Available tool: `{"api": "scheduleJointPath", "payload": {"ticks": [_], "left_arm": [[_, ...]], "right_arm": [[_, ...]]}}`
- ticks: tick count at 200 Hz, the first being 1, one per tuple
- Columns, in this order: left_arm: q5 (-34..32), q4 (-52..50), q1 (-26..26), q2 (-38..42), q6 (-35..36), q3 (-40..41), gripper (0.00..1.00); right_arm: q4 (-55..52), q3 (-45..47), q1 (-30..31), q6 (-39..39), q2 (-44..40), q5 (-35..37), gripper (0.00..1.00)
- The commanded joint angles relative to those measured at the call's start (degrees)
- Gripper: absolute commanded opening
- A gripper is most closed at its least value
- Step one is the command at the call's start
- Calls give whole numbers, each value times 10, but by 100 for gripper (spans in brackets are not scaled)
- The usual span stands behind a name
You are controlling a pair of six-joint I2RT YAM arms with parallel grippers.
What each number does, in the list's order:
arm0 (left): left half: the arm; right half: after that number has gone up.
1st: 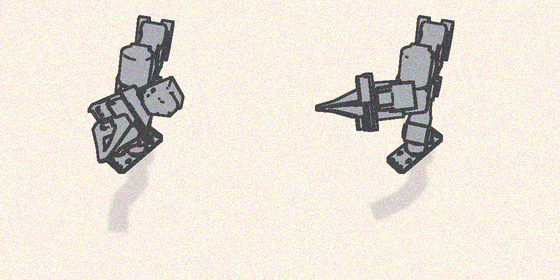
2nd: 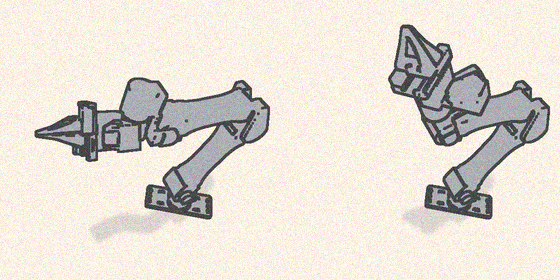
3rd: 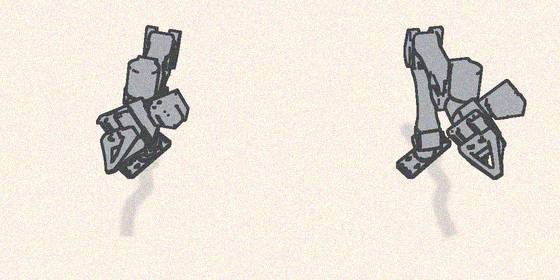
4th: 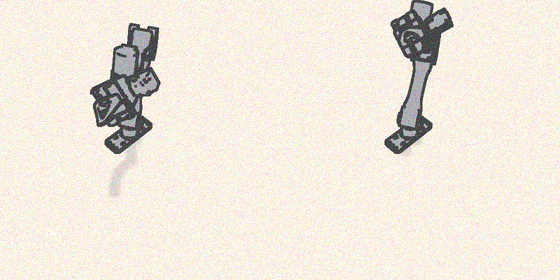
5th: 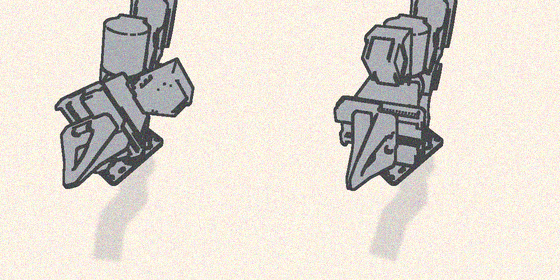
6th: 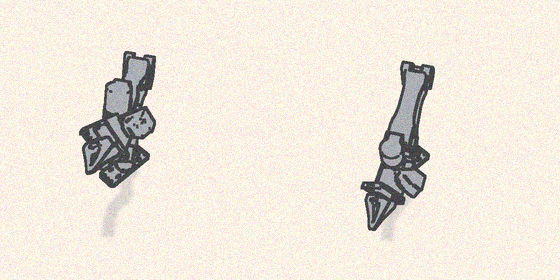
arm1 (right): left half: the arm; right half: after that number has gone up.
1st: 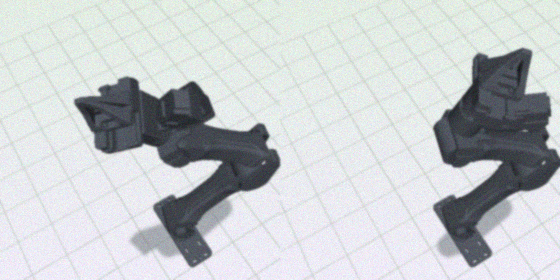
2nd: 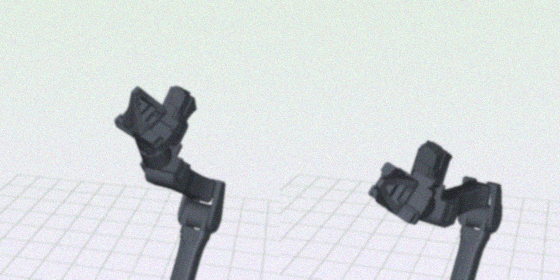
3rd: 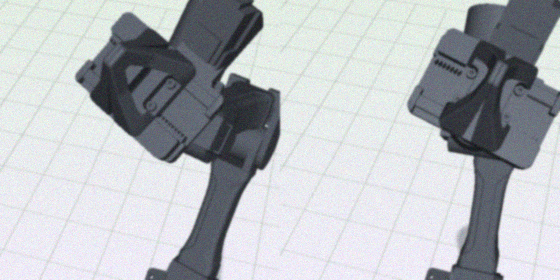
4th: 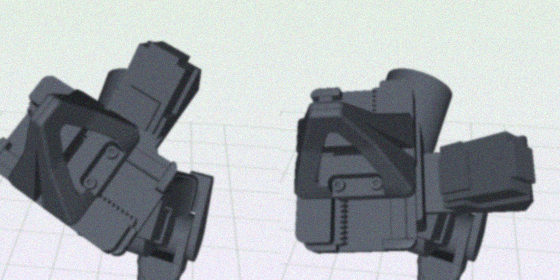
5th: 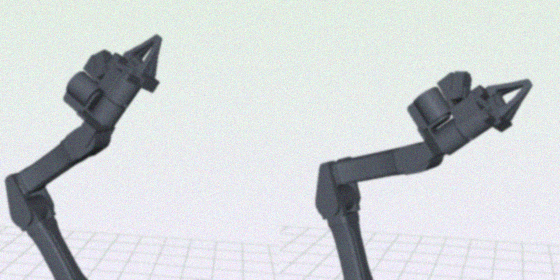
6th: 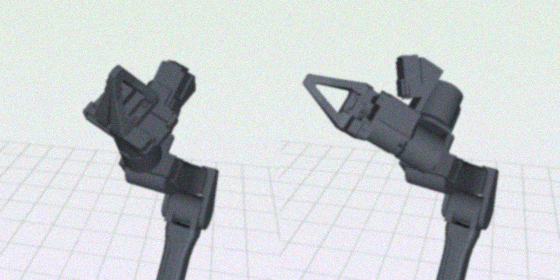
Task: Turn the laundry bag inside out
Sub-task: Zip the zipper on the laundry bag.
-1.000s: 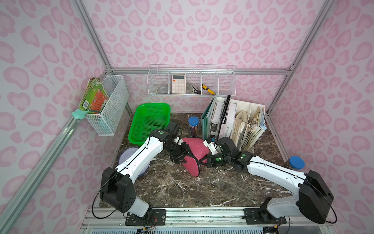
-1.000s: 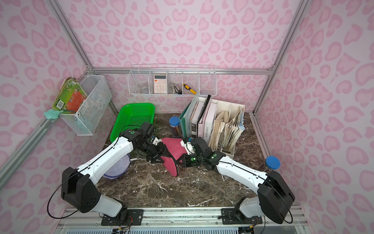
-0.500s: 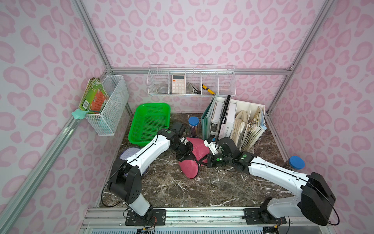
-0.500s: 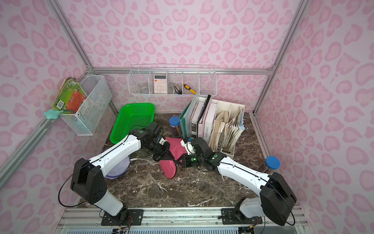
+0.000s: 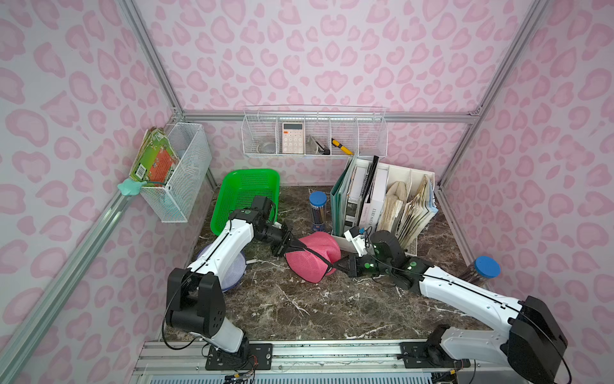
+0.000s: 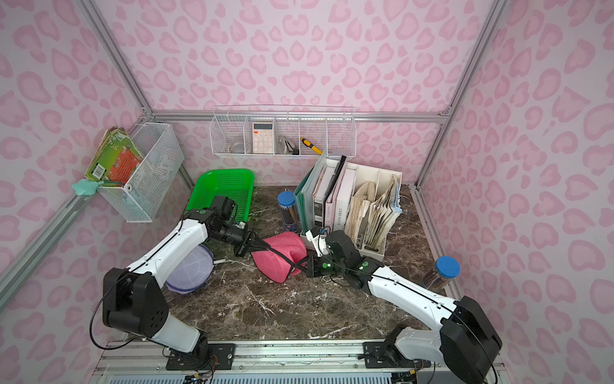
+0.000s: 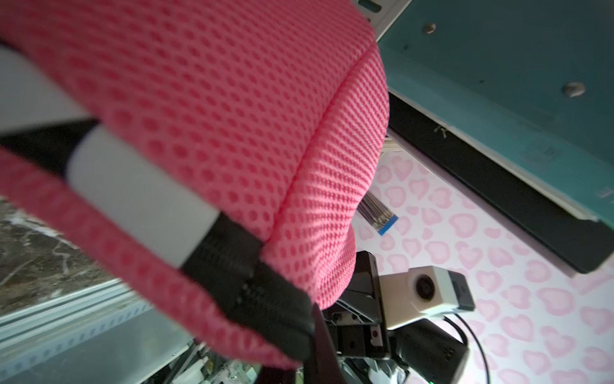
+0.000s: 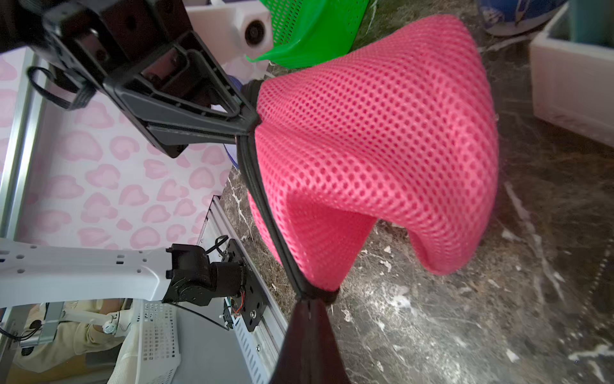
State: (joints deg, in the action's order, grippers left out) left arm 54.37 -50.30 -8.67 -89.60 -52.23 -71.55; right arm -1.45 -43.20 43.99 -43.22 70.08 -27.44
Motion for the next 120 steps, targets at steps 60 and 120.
{"api": "scheduleJointPath", "payload": {"ticks": [60, 120], "left_arm": [[-34, 35, -25, 9, 18, -15, 33], [-76, -5, -49, 15, 51, -7, 40]], "right_arm": [[-64, -46, 9, 17, 29, 6, 0], [-44, -55, 14, 29, 67, -4, 0]]}}
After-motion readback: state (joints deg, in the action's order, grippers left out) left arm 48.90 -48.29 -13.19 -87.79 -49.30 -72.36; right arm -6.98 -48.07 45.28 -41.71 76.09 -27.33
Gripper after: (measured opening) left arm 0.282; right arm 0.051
